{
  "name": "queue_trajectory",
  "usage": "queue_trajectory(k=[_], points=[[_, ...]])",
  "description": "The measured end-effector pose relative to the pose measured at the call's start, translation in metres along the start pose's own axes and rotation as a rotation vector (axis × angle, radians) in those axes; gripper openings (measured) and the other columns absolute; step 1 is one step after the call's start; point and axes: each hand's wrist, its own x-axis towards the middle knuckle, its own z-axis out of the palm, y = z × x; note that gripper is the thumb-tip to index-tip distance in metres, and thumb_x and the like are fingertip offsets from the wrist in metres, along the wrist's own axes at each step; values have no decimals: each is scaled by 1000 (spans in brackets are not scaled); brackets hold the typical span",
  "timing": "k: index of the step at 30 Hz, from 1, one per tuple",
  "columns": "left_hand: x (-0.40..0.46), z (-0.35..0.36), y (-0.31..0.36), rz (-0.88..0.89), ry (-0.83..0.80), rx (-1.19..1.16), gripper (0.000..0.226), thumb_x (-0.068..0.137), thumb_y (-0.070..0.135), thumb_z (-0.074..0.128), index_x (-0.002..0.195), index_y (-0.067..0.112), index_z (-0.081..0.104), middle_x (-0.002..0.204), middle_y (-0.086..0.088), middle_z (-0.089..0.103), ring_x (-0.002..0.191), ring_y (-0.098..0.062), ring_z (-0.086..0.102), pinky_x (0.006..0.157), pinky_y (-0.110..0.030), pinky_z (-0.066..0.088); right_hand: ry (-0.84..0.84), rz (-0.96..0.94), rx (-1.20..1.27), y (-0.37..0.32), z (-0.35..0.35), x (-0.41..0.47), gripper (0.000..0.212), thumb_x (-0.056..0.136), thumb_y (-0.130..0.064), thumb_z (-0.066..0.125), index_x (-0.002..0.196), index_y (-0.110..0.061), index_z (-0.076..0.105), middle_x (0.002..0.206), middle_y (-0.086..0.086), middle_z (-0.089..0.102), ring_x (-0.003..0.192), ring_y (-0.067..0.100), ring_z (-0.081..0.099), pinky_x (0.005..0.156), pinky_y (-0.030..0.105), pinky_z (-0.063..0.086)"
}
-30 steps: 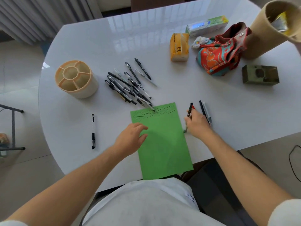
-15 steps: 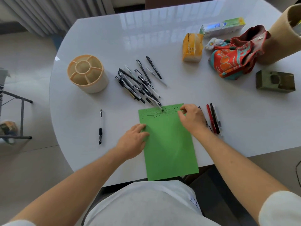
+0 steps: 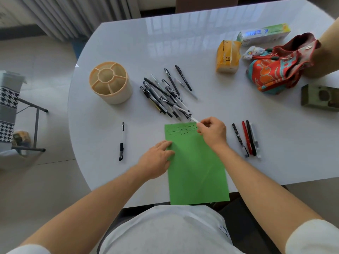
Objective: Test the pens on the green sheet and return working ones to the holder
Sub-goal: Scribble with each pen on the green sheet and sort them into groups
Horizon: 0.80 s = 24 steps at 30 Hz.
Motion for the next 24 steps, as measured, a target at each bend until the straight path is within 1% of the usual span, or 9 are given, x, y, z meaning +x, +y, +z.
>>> queue_trajectory(k=[3, 6, 8, 11, 13, 15, 17, 21, 24], points=[[2, -3, 3, -13, 70, -69, 40, 94, 24, 54, 133, 22, 61, 155, -7, 40, 145, -25, 33, 121, -41, 26, 51, 88, 345, 9, -32, -13, 11, 85, -6, 76, 86, -12, 67, 71, 7, 74, 64, 23, 73, 69, 44, 64], [7, -11, 8, -48, 204, -190, 37, 95, 25, 56, 132, 21, 60, 148, -4, 50, 137, -21, 43, 116, -38, 33, 66, 84, 476, 14, -61, -30, 14, 83, 0, 74, 84, -11, 67, 66, 6, 70, 56, 18, 66, 57, 32, 56], [12, -20, 14, -71, 242, -292, 41, 97, 29, 57, 137, 21, 53, 140, 0, 55, 125, -15, 53, 110, -37, 42, 10, 49, 523, 15, -75, -43, 14, 81, 2, 71, 81, -12, 68, 65, 8, 66, 54, 19, 60, 53, 29, 51], [24, -33, 28, -90, 194, -443, 51, 98, 35, 56, 145, 26, 40, 128, 7, 58, 94, -10, 62, 90, -31, 50, -129, 16, 552, 13, -82, -59, 15, 78, 0, 68, 77, -14, 71, 64, 9, 63, 54, 19, 55, 51, 26, 48], [28, -38, 35, -54, 124, -438, 44, 100, 35, 54, 142, 29, 44, 116, 8, 63, 83, -11, 61, 82, -29, 51, -207, 20, 562, 10, -79, -67, 12, 77, -4, 67, 77, -15, 71, 63, 9, 61, 55, 18, 53, 51, 26, 46], [30, -39, 38, -12, 64, -404, 25, 101, 29, 51, 124, 23, 60, 97, 4, 70, 77, -15, 63, 74, -36, 55, -235, 45, 601, 9, -75, -72, 11, 77, -6, 66, 77, -15, 72, 62, 8, 59, 55, 19, 50, 51, 28, 43], [28, -39, 40, -2, 14, -396, 19, 102, 26, 49, 105, 18, 65, 83, 4, 68, 72, -16, 63, 70, -42, 55, -264, 93, 683, 8, -70, -76, 11, 78, -8, 66, 80, -15, 74, 64, 8, 58, 55, 18, 49, 53, 28, 42], [21, -35, 47, 25, -59, -365, 25, 103, 28, 44, 101, 15, 65, 81, 7, 68, 66, -11, 63, 66, -34, 55, -410, 119, 627, 3, -46, -88, 9, 89, -14, 68, 92, -10, 76, 74, 13, 66, 64, 22, 57, 59, 28, 51], [18, -33, 45, 13, -70, -298, 27, 104, 29, 41, 98, 16, 64, 81, 5, 70, 64, -12, 63, 65, -34, 54, -389, 112, 558, -1, -29, -90, 16, 99, -11, 63, 91, 0, 73, 72, 14, 68, 59, 21, 60, 54, 30, 52]])
